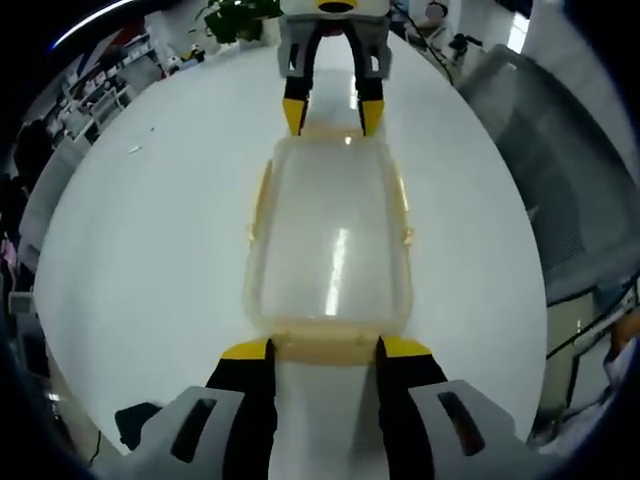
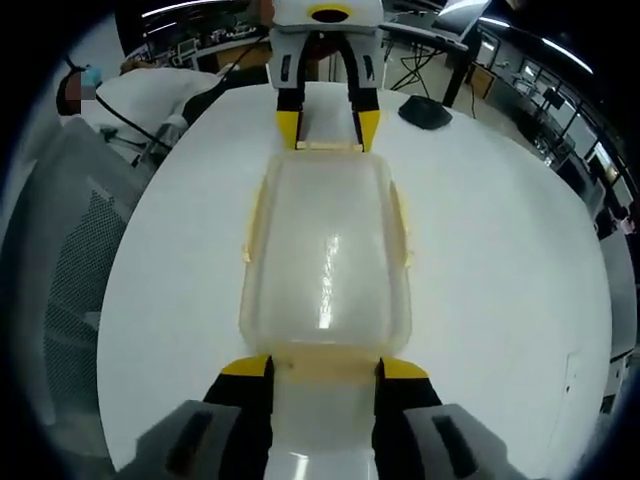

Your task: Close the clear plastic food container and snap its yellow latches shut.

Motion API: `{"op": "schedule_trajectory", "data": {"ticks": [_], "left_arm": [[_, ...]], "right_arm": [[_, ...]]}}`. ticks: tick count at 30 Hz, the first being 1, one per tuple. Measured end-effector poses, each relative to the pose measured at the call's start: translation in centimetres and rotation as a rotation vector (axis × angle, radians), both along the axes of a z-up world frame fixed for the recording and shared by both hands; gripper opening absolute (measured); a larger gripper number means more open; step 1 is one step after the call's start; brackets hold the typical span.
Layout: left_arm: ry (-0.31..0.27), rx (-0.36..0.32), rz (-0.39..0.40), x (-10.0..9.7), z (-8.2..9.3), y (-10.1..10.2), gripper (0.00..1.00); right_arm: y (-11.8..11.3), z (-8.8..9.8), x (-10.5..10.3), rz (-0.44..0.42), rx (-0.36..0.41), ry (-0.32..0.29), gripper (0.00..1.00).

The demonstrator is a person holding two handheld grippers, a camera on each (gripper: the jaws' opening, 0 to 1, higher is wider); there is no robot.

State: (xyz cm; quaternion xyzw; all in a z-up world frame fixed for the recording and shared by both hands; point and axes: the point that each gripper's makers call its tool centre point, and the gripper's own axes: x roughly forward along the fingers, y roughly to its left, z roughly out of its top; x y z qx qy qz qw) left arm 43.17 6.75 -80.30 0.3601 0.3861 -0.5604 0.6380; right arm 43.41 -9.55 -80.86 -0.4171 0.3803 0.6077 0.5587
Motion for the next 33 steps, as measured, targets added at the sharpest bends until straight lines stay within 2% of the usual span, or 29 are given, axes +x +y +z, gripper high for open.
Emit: {"op": "schedule_trajectory", "data": {"ticks": [6, 21, 24, 33], "left_arm": [[0.007, 0.033, 0.033, -0.2, 0.0, 0.0, 0.37], [0.013, 0.031, 0.064, -0.2, 0.0, 0.0, 0.34], [0.015, 0.040, 0.075, -0.3, 0.1, 0.1, 0.34], [0.002, 0.040, 0.068, -0.6, 1.9, -0.6, 0.34]], "right_arm": [[0.0, 0.1, -0.1, 0.004, -0.006, -0.004, 0.36], [0.0, 0.3, -0.1, 0.003, 0.019, 0.020, 0.34], [0.0, 0.8, 0.0, 0.008, 0.023, 0.020, 0.34], [-0.7, 2.1, -0.3, 0.013, 0.024, 0.010, 0.34]]}}
